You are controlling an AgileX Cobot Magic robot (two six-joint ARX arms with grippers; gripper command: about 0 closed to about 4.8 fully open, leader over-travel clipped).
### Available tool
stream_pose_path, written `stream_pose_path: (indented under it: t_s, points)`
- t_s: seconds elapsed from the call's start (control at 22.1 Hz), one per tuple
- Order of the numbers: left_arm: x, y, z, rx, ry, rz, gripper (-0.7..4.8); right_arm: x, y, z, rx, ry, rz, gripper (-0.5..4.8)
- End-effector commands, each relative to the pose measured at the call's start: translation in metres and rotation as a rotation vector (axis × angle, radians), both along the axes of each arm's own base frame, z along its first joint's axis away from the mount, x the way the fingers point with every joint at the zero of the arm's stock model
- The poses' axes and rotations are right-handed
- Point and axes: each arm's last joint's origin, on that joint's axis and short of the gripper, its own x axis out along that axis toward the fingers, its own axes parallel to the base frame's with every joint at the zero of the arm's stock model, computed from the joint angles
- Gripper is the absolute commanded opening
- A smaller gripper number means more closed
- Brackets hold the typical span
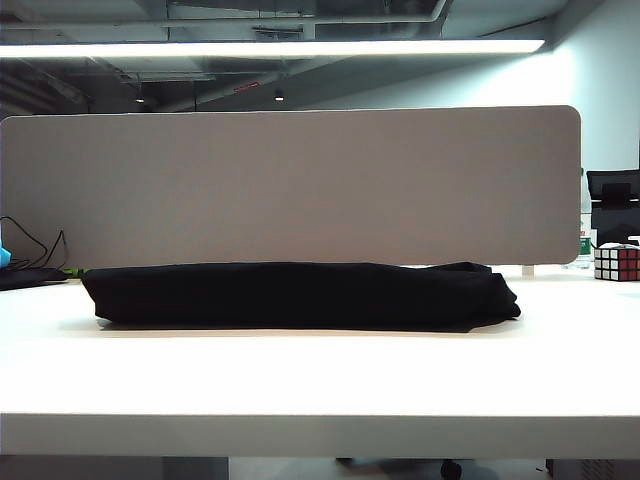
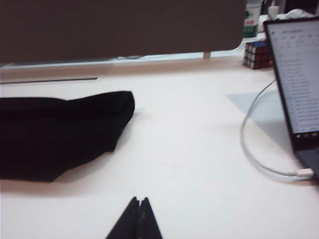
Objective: Fold the bottom side of the T-shirt horizontally towards the center, about one-third of the way, then fold the sleeve back towards the center, creating a straight line along the edge of the T-shirt, and finally fold the bottom of the T-shirt up towards the top, creating a neat rectangle.
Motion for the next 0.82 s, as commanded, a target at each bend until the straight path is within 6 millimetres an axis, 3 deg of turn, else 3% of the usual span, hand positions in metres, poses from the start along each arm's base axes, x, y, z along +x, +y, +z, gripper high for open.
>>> stream_pose_path:
  t_s: [0.05, 0.82]
  points:
    - [-0.0001, 0.0019, 0.002, 0.008, -0.016, 0.06, -0.05, 0.0003, -0.0016, 0.0013, -0.007, -0.03, -0.053, -0.09]
    - [-0.0002, 0.0029, -0.0025, 0.013, 0.03, 0.097, -0.05, 0.0003, -0.0013, 0.0009, -0.007, -0.026, -0.042, -0.09]
